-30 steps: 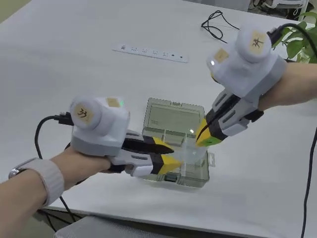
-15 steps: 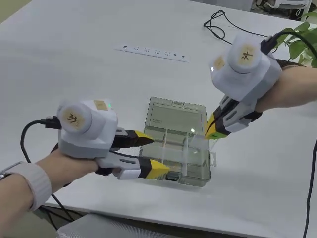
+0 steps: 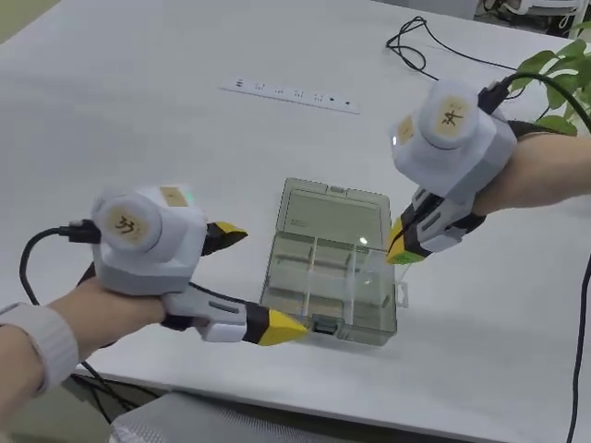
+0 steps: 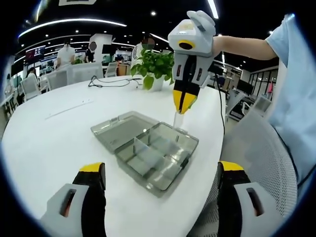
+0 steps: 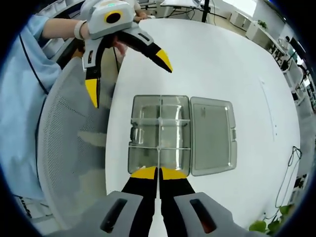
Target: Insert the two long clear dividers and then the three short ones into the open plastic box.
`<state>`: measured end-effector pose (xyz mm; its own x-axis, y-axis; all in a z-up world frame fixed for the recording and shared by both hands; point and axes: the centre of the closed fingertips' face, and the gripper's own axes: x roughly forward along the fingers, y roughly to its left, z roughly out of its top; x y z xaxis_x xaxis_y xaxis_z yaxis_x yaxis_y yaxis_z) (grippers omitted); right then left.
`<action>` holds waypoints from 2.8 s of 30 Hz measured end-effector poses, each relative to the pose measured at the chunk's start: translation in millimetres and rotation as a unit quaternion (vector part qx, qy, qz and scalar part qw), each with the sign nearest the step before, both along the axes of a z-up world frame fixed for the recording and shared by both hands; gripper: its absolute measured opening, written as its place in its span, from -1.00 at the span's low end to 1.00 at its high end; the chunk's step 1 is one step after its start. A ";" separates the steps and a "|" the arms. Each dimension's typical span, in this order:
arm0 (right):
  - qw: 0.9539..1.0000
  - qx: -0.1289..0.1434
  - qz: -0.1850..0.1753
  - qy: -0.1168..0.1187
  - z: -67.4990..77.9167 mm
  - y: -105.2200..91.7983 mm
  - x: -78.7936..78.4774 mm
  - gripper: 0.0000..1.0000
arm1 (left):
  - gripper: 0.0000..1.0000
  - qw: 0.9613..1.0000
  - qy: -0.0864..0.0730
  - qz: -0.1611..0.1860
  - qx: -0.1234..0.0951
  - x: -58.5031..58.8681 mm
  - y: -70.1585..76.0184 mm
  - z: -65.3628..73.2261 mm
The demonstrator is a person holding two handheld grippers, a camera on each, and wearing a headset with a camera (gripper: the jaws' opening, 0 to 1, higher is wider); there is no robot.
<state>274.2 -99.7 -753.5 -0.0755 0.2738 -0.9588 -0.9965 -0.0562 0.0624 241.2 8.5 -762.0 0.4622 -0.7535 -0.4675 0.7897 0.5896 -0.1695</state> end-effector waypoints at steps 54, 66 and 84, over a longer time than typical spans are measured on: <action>0.999 -0.035 0.008 0.012 -28.0 2.8 -8.7 -0.95 | 0.84 1.000 0.018 0.023 -0.010 -6.1 13.4 -7.2; 0.999 -0.045 0.007 0.018 -45.1 2.5 -8.7 -0.95 | 0.83 0.999 0.019 0.025 -0.011 -7.0 14.5 -7.0; 0.998 -0.061 0.000 0.014 -60.7 0.9 -5.8 -0.95 | 0.83 1.000 0.017 0.020 -0.009 -7.7 11.3 -5.2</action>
